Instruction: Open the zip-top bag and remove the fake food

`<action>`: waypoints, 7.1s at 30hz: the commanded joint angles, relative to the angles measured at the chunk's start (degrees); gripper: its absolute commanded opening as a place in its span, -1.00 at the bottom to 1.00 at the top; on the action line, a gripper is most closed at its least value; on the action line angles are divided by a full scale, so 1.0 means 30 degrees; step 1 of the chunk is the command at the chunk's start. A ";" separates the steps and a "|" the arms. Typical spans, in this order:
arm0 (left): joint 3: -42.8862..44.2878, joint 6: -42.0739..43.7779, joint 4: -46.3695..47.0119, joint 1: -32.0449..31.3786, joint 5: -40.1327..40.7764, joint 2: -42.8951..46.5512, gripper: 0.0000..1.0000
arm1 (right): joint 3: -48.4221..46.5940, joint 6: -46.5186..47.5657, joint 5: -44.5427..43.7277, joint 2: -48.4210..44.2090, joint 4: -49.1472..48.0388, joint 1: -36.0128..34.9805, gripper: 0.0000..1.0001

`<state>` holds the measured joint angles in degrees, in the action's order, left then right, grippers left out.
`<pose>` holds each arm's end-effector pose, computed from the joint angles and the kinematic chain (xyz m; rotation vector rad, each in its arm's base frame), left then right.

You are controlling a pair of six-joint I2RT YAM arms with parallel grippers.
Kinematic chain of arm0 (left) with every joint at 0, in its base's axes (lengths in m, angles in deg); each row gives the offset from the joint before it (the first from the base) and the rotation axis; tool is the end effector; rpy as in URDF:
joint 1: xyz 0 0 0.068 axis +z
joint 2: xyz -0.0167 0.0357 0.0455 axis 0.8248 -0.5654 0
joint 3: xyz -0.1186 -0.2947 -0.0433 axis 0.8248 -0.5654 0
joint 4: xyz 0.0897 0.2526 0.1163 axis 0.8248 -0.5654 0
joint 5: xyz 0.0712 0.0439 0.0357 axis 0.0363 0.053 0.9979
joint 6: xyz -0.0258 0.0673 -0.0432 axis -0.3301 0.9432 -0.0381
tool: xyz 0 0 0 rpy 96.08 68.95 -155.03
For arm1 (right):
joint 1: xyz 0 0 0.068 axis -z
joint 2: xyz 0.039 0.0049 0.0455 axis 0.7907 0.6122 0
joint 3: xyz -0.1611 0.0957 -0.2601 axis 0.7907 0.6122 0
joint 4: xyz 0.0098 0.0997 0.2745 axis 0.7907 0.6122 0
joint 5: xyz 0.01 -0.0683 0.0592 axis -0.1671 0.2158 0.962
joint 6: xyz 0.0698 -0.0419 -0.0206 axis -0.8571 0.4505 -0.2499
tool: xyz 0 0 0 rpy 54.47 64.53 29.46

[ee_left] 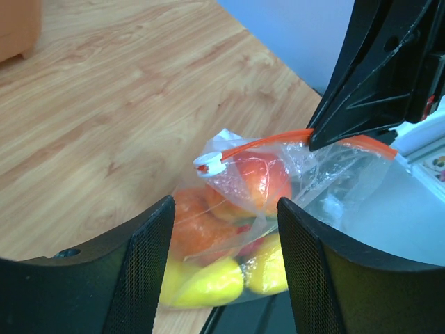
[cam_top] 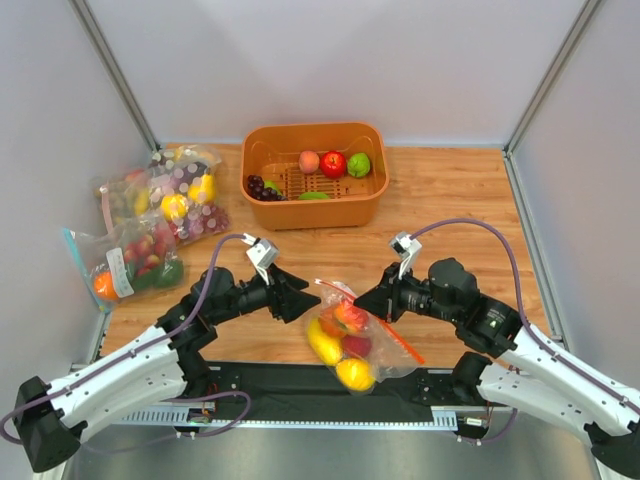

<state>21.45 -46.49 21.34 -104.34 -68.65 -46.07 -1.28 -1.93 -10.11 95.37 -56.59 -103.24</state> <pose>0.1187 -0.1642 0.2871 0.5325 1.7675 -1.2020 0.1072 0.1597 0.3108 -0.5603 2.0475 1.1213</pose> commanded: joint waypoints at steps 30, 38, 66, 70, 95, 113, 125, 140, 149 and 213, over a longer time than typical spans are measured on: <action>-0.0970 -0.2742 0.7780 -0.0148 -0.3882 -0.3668 -1.00 | -0.1906 0.0645 -0.2447 -0.1467 0.2073 -0.0086 -0.41; 0.0784 -0.1778 0.5231 -0.0207 -0.5137 -0.3460 -1.00 | -0.4778 0.3163 -0.1982 0.0874 0.2545 -0.0262 -0.03; 0.2810 -0.0310 0.2299 -0.0646 -0.8541 -0.4605 -1.00 | -0.6831 0.5539 -0.5641 0.5565 0.1578 -0.4598 -0.21; 0.2839 -0.0252 0.2299 -0.0822 -0.8512 -0.4576 -1.00 | -0.6918 0.5539 -0.5846 0.5800 0.1402 -0.4627 -0.22; 0.2898 0.0188 0.1830 -0.0822 -0.7457 -0.4400 -1.00 | -0.6597 0.4809 -0.3503 0.6532 0.1840 -0.5711 -0.53; 0.2985 0.0597 0.0426 -0.0822 -0.5907 -0.3259 -0.93 | -0.6303 0.4163 -0.3817 0.6066 0.2484 -0.5711 -0.99; 0.2518 0.0775 -0.0021 -0.0822 -0.5315 -0.2172 -0.07 | -0.6304 0.3988 -0.6284 0.3809 0.3774 -0.5711 -0.99; 0.3220 -0.0749 0.5343 -0.1730 -0.6607 -0.5716 0.09 | -0.5952 0.3050 -0.7781 0.2461 0.3629 -0.5711 -0.99; 0.2956 -0.2008 0.8596 -0.1994 -0.6374 -0.6948 0.11 | -0.5337 0.2435 -0.7517 0.2139 0.3131 -0.5740 -0.99; 0.2488 -0.2653 1.0326 -0.2668 -0.6169 -0.7652 -1.00 | -0.4018 0.1643 -0.7632 0.0939 0.3275 -0.5711 -0.99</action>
<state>28.53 -54.99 47.18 -111.82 -87.43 -71.56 -13.70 2.83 -31.75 98.51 -46.52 -120.22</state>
